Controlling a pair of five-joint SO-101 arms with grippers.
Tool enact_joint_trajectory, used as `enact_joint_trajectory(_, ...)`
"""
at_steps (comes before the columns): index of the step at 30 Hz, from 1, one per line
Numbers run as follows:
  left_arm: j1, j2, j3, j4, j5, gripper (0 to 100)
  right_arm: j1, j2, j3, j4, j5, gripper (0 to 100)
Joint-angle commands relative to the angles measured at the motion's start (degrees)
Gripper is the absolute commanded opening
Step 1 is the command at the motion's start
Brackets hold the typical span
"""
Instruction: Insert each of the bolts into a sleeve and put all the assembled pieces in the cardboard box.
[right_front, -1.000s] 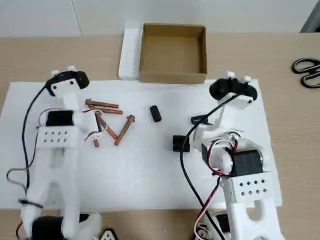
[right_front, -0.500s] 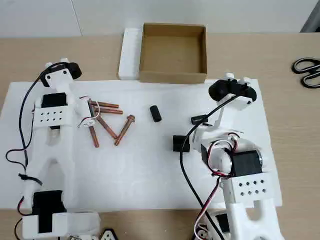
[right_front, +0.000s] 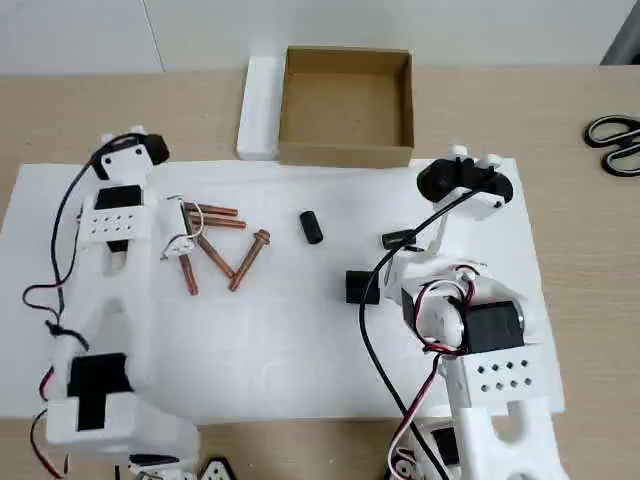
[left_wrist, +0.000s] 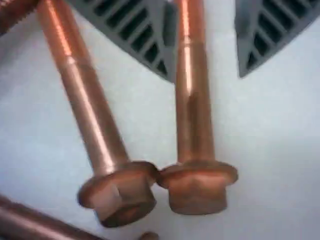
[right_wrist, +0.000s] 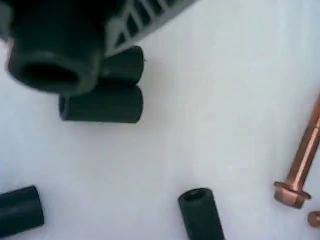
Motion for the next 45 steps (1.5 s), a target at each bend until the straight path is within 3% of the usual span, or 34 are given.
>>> enact_joint_trajectory(1,-0.1,0.6,-2.6,-2.0,-0.5,8,0.7,-1.5,-0.4,-1.2,0.2,0.4)
enact_joint_trajectory(22,0.0,8.4,-2.7,-9.1,-0.4,8,0.7,-1.5,-0.4,-0.9,0.2,0.4)
enact_joint_trajectory(45,0.0,10.3,-5.8,-9.0,-0.4,8,0.7,-1.5,-0.4,-1.0,0.2,0.4)
